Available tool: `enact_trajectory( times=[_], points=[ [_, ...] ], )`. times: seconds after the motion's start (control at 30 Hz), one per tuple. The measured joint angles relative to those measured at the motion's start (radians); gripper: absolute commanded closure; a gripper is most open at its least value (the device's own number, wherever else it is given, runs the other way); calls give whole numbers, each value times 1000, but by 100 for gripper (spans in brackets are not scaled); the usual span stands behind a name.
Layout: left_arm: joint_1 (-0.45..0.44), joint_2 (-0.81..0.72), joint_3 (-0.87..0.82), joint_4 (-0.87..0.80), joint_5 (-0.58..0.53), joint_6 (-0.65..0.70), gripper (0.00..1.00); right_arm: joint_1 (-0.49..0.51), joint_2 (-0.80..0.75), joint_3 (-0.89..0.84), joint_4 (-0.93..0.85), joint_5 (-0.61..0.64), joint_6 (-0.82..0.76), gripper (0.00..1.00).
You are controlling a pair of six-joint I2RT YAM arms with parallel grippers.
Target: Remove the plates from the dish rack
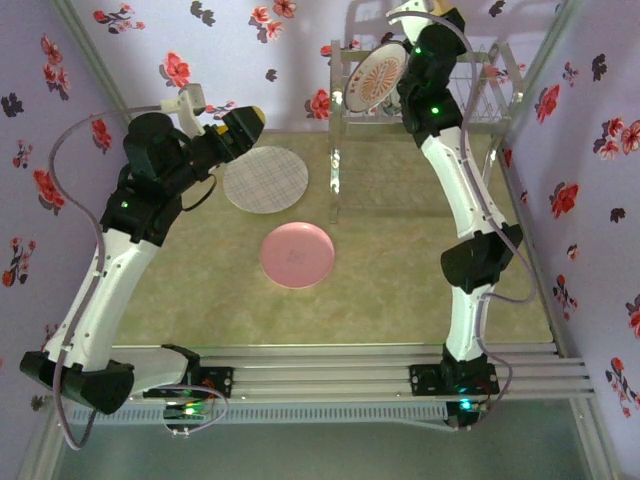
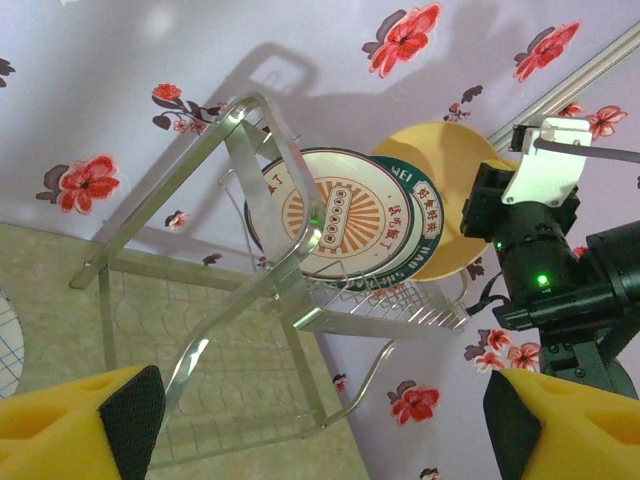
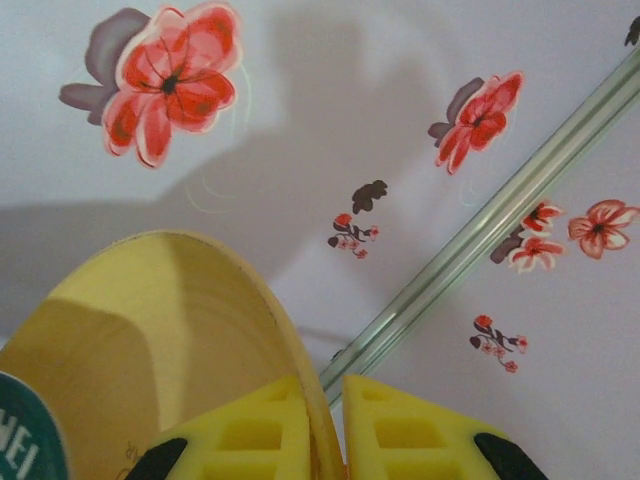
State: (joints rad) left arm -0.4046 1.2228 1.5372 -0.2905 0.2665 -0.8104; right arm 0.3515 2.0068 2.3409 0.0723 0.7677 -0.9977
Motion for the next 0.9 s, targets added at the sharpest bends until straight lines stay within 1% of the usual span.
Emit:
enact_trajectory(
  times=[0.47,0.7,0.9],
  points=[
    [0,3,0,7,1,-4,14,-42,-62,-30,37,14,-24,96],
    [1,11,2,23,19,-23,14,-58,-84,-39,37,18,-24,98],
    [-2,50,27,58,43,-49,14,-59,-126,-52,36,23,-23,98]
  ],
)
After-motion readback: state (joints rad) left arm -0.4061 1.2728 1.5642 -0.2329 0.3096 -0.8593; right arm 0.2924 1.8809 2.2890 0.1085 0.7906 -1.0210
